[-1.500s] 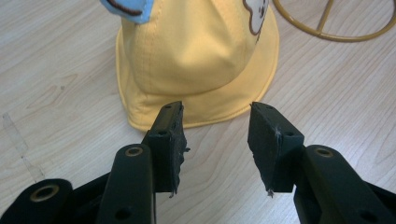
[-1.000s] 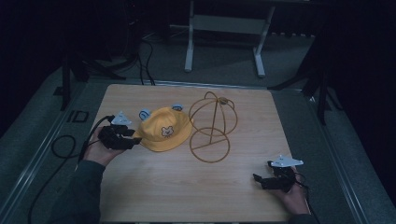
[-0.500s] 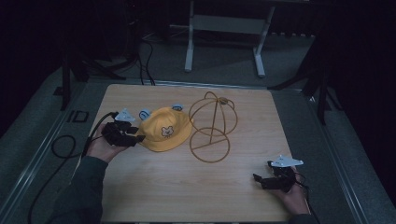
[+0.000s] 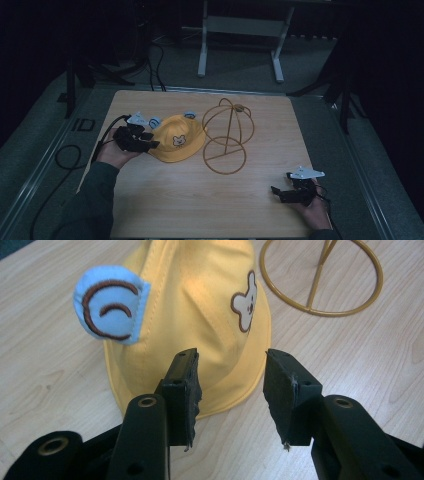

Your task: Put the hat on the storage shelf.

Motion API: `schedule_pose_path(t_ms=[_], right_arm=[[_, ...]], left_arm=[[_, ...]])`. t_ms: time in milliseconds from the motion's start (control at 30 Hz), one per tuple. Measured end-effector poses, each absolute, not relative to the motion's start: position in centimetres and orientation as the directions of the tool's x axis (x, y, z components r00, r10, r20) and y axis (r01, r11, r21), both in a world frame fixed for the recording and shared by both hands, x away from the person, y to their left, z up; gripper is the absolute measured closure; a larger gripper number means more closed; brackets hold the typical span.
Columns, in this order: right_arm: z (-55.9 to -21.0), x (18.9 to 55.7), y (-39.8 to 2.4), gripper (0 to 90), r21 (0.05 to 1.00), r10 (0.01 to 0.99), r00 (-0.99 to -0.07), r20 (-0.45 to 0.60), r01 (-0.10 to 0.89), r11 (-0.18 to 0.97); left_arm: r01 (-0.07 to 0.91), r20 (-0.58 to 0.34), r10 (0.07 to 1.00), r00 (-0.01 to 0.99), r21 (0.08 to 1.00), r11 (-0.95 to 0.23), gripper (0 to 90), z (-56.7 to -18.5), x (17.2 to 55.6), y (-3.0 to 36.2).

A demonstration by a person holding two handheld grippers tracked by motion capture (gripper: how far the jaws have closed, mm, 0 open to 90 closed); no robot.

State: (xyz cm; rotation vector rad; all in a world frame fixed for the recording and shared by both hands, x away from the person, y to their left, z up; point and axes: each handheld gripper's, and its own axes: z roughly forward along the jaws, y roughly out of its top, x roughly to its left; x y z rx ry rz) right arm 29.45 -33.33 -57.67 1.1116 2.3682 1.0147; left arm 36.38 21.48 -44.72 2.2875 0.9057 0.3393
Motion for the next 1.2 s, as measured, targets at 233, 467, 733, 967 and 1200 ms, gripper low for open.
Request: schedule_pose_path(t_ms=[233,467,733,967,1200], right_arm=[[-57.7,29.4,-33.3,12.1,0.724,0.769,-0.639,0.001,0.531,0.441],[-57.7,29.4,-33.3,12.1,0.723,0.769,-0.639,0.001,0.531,0.441],[-57.7,29.4,-33.3,12.1,0.723,0.769,-0.639,0.000,0.531,0.441],[-57.7,29.4,-33.3,12.1,0.724,0.769,-0.639,0.000,0.531,0.441],[-57.7,29.4,-33.3,12.1,0.723,0.769,-0.639,0.001,0.532,0.441]], left_arm=[[0.501,0.011,0.673,0.739,0.660,-0.560,60.8,-44.1,36.9,21.2],[0.489,0.018,0.663,0.749,0.659,-0.571,60.1,-43.5,37.6,20.6],[0.470,0.032,0.640,0.768,0.650,-0.597,59.1,-42.1,38.9,19.8],[0.461,0.032,0.623,0.782,0.644,-0.611,57.4,-41.8,40.5,19.6],[0.454,0.043,0.607,0.794,0.621,-0.639,54.1,-42.1,42.1,18.9]])
